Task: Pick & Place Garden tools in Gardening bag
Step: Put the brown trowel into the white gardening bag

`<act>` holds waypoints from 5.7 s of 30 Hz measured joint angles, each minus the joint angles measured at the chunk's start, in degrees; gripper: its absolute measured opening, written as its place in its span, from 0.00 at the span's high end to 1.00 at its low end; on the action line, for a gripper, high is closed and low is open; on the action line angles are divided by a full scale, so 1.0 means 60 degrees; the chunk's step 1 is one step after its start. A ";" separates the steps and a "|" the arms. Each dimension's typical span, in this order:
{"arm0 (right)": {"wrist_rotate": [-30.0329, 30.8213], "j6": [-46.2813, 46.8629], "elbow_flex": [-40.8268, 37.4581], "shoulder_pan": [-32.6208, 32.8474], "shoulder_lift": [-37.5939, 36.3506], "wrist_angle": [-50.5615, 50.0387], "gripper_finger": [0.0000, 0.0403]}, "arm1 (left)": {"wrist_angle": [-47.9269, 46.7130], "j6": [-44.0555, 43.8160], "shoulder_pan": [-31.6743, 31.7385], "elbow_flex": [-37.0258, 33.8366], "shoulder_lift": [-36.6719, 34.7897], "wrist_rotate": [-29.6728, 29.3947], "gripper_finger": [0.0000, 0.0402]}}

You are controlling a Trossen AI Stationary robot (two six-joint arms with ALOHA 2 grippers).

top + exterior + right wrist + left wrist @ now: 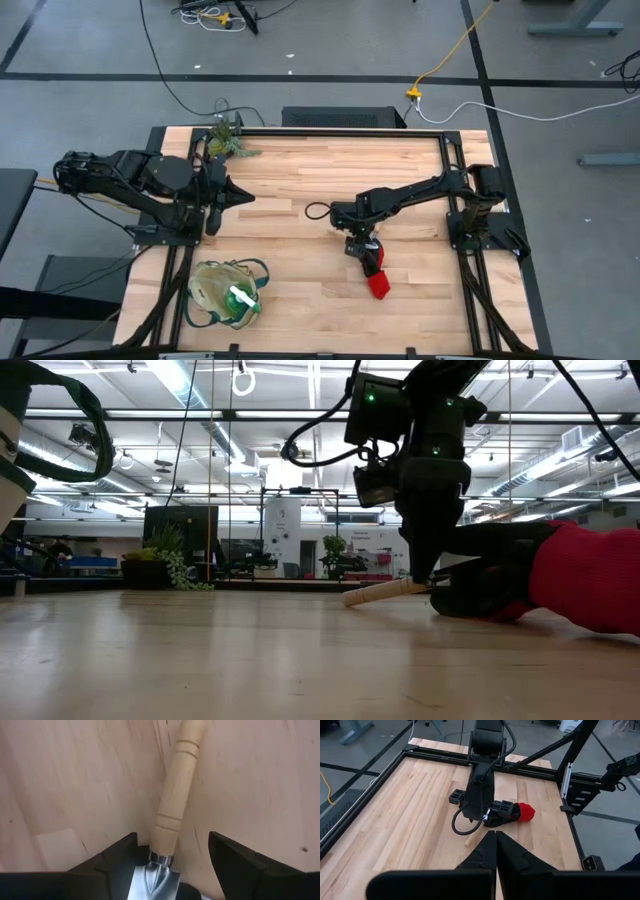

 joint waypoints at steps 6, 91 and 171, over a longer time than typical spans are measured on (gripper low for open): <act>0.0005 0.0206 0.0000 0.0005 0.0000 0.0163 0.39 | 0.0000 -0.0156 0.0000 0.0000 0.0000 0.0000 0.99; 0.0095 0.0243 0.0015 0.0099 0.0017 0.0598 0.80 | 0.0080 -0.0248 0.0004 0.0000 -0.0004 0.0000 0.99; 0.1375 -0.1433 0.0011 -0.0035 -0.7424 0.3041 0.80 | 0.0762 -0.0164 0.0002 0.0000 0.0007 -0.0312 0.94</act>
